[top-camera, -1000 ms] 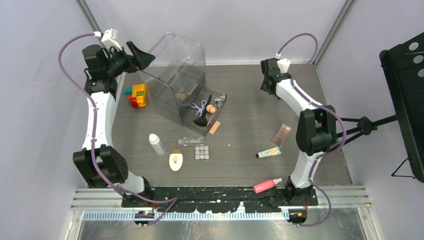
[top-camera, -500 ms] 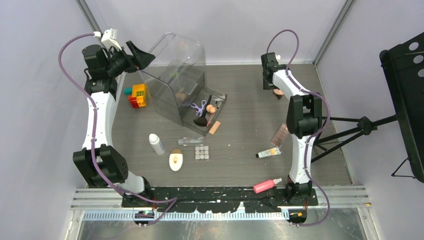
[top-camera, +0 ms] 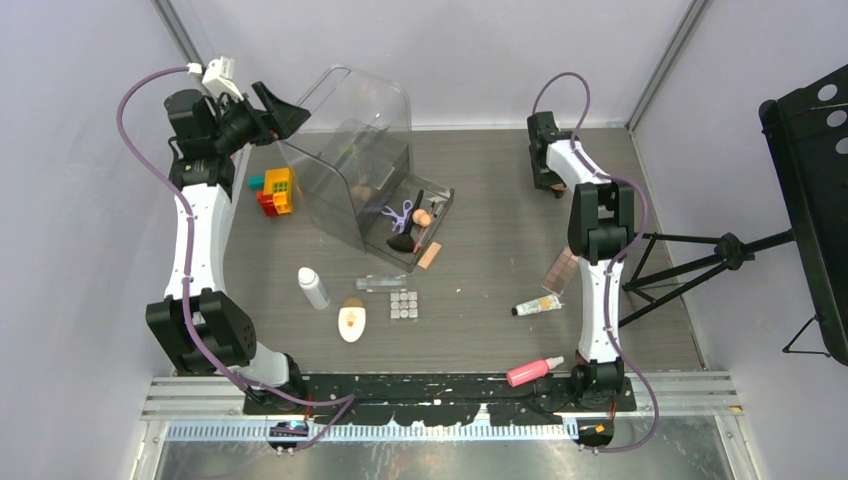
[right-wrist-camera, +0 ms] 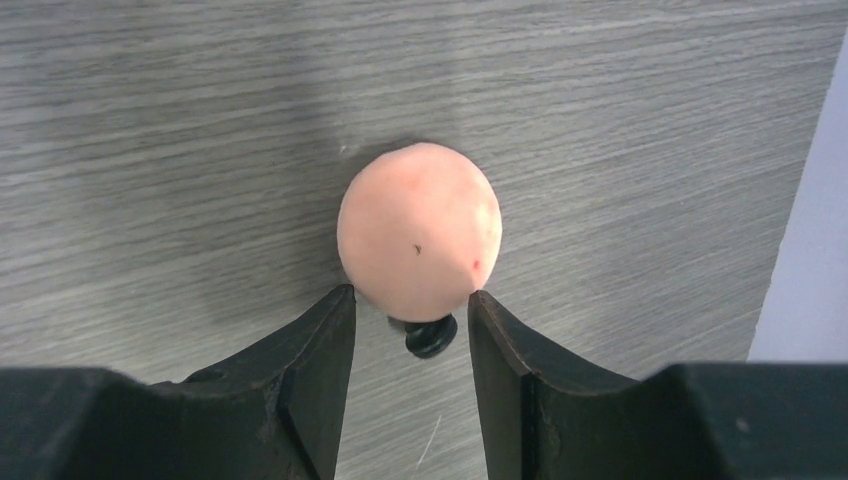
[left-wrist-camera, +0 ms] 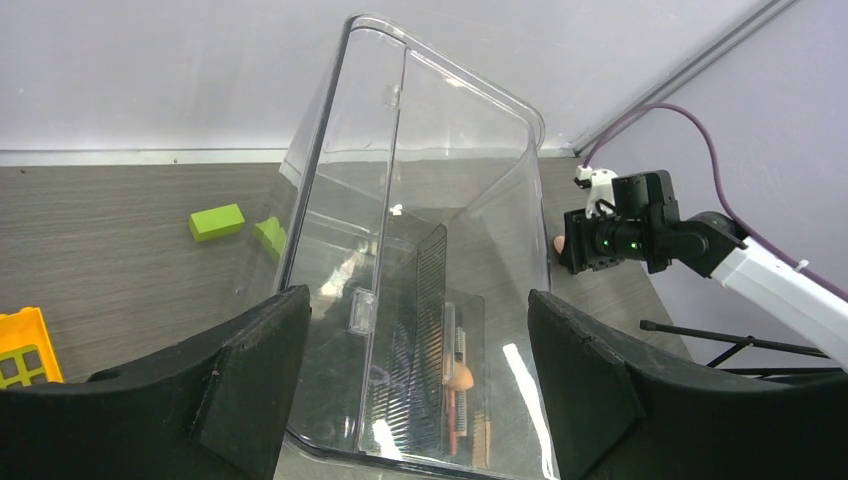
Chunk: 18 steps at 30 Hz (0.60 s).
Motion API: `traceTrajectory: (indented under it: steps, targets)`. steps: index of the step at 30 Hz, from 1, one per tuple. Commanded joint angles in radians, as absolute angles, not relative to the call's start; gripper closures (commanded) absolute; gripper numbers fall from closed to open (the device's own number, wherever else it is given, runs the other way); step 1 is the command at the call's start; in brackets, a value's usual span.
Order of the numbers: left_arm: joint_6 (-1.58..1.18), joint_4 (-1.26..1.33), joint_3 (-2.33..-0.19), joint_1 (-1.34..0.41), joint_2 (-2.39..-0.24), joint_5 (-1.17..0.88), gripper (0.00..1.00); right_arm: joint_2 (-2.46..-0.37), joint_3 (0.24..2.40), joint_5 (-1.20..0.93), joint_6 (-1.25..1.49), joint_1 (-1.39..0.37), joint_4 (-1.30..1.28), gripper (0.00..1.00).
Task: Organize the makeup
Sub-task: Pick up the makeup tool from the center of the board.
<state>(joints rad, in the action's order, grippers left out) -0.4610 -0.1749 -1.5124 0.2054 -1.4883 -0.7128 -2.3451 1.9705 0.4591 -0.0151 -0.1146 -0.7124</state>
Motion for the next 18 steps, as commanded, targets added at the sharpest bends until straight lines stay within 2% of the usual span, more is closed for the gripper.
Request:
traceTrajectory:
  steps: [1,4,13,18]
  targets:
    - [-0.468,-0.204,-1.496,0.213,-1.5,-0.736,0.18,-2.376,2.054,0.45,-0.052,-0.114,-0.734,0.5]
    - [-0.468,-0.205,-1.495,0.216,-1.5,-0.736,0.18,-2.391,2.066,0.45,-0.058,-0.114,-0.736,0.52]
    - [-0.469,-0.204,-1.495,0.224,-1.499,-0.737,0.18,-2.401,2.073,0.45,-0.055,-0.115,-0.743,0.73]
    - [-0.472,-0.203,-1.496,0.224,-1.5,-0.74,0.18,-2.363,2.097,0.444,-0.035,-0.115,-0.755,0.79]
